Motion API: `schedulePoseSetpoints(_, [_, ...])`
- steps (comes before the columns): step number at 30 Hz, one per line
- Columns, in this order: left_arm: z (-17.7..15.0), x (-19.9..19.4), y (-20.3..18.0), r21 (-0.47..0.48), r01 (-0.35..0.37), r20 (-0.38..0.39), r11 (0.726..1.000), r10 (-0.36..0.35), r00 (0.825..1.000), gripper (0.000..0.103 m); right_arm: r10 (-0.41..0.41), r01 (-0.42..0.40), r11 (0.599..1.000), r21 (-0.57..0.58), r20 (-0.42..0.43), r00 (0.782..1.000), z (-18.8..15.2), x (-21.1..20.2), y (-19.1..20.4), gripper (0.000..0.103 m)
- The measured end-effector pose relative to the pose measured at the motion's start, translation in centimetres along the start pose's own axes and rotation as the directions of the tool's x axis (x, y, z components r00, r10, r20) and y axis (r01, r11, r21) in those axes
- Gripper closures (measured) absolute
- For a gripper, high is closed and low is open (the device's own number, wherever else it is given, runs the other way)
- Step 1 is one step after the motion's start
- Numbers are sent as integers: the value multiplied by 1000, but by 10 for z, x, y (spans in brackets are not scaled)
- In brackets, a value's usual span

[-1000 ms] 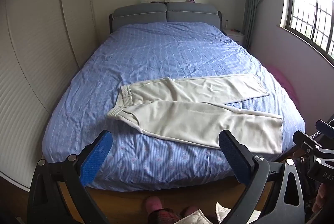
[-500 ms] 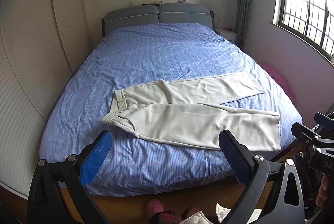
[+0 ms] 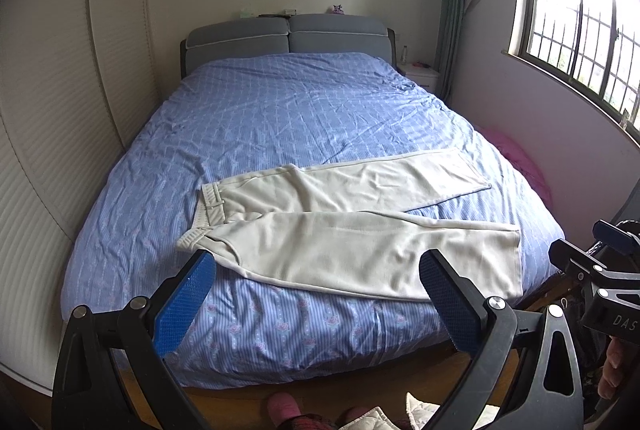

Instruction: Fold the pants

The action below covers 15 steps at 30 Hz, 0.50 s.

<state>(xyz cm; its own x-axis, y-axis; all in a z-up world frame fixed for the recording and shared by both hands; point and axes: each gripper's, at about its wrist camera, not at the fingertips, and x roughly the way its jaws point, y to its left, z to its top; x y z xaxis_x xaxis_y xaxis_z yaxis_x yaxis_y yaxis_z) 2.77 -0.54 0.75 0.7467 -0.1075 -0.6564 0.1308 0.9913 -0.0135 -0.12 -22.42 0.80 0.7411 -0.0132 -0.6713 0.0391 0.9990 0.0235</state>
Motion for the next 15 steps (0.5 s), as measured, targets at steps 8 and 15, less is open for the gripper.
schedulePoseSetpoints(8, [3,3,0,8,3,2,1000,-3,1000,0,-3,3,1000,7,-3,1000,0,1,-3,1])
schedulePoseSetpoints(15, [6,4,4,2,0,2,1000,0,1000,0,-2,2,1000,5,-5,1000,1,3,-2,1])
